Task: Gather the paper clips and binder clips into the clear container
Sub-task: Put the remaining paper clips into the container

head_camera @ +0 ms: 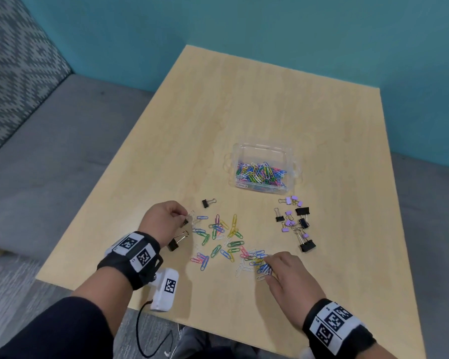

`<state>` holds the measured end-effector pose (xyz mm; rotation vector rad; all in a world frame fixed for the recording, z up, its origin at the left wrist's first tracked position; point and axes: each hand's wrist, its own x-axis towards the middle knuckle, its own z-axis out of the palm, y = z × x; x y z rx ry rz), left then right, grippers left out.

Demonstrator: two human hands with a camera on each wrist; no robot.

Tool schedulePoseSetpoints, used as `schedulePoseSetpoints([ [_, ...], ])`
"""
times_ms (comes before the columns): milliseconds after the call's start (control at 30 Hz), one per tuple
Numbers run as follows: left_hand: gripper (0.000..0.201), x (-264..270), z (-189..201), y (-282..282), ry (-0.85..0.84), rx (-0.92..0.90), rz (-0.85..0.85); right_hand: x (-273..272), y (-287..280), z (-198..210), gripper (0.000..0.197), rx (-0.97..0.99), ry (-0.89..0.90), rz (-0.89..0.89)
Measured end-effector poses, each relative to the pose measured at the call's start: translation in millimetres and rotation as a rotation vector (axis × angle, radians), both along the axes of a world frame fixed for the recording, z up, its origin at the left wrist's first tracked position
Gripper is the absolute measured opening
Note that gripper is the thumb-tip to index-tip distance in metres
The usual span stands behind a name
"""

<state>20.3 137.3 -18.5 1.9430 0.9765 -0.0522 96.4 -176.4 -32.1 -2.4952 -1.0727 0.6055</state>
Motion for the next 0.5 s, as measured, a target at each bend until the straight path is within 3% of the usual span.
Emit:
schedulePoseSetpoints([
  [133, 0.015, -1, -4, 11, 0.087, 0.275, -0.035, 0, -2, -2, 0.034, -0.001, -0.010, 0.007],
  [233, 0.026, -3, -2, -15, 0.003, 0.530, -0.290, -1, -2, -2, 0.033, -0.003, -0.026, 0.012],
  [300, 0.041, -5, -4, -50, 0.020, 0.520, -0.501, -1, -1, -1, 0.032, -0.011, -0.028, 0.016],
  [367, 0.068, -4, -13, -79, 0.215, 0.535, -0.623, -2, 0, 0, 0.032, -0.020, -0.028, 0.022],
  [433, 0.078, -1, -23, -96, 0.361, 0.607, -0.654, -2, 0, 0, 0.032, -0.023, -0.028, 0.028],
  [500, 0.081, -1, -26, -109, 0.372, 0.623, -0.667, -2, 0, 0, 0.030, -0.019, -0.027, 0.027],
])
